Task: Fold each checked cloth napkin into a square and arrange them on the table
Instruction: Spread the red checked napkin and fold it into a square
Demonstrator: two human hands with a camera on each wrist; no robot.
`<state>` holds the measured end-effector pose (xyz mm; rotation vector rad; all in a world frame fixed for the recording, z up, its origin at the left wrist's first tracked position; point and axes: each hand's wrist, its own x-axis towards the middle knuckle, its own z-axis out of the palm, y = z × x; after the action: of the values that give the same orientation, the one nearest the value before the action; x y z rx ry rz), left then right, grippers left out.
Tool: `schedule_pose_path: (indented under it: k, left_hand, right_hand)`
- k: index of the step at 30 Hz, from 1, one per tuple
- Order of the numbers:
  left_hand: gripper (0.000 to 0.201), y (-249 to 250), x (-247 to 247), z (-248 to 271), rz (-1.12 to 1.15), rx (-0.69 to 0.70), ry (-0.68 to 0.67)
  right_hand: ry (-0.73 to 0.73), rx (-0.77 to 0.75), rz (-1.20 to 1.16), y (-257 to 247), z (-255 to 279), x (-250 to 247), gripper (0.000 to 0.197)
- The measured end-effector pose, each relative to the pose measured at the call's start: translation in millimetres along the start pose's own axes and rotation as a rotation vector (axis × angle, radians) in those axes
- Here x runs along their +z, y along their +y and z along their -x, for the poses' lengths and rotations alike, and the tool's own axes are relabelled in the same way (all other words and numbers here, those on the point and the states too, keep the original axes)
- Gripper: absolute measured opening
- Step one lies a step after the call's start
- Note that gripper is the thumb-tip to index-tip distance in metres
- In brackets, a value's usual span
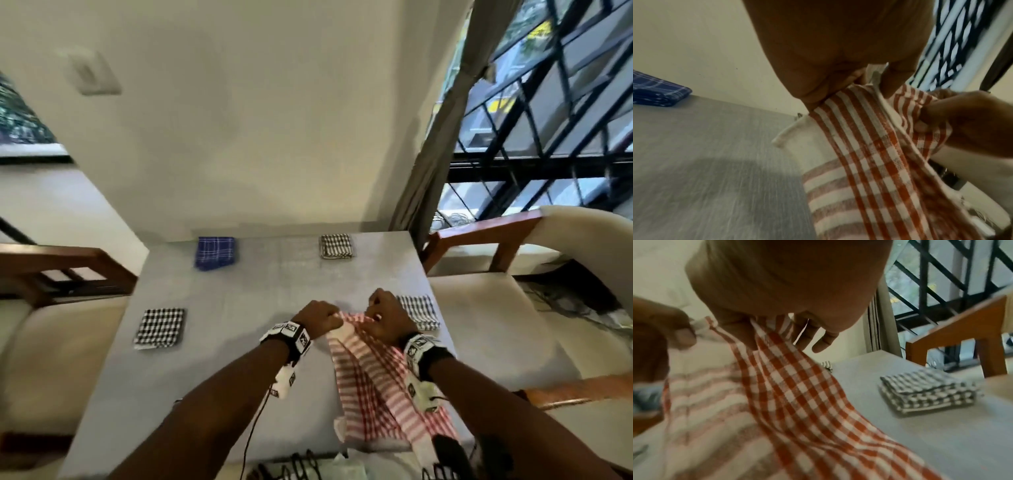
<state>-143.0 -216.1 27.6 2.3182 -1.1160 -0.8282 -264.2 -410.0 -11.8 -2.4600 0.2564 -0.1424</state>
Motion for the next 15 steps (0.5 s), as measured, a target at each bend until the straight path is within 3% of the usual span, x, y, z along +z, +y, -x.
schedule_pose_path:
  k: [3,6,8,10,13,15]
  left_hand:
    - [0.033,-5,-31,8,0.123,-0.046,0.118]
    - [0.028,-19,-60,17,0.128,-0.052,0.159]
    - [0.031,-28,-78,24,0.173,-0.036,0.14]
    - [0.034,-37,-94,34,0.173,-0.023,0.087]
    - [0.031,-55,-113,44,-0.04,0.011,-0.031]
    - [0.032,-65,-126,50,-0.198,0.03,-0.088]
  right_hand:
    - [0.038,0.183,-0.32,-25,-14,-5,0.032]
    - [0.069,0.637,-1.012,-65,-28,-10,0.025]
    - [0.146,0.718,-1.125,-80,-36,-10,0.028]
    - [0.161,0.706,-0.914,-91,-43,-12,0.038]
    - [-0.117,0.554,-0.183,-101,-43,-19,0.058]
    - [-0.308,0.35,0.132,-115,-40,-24,0.061]
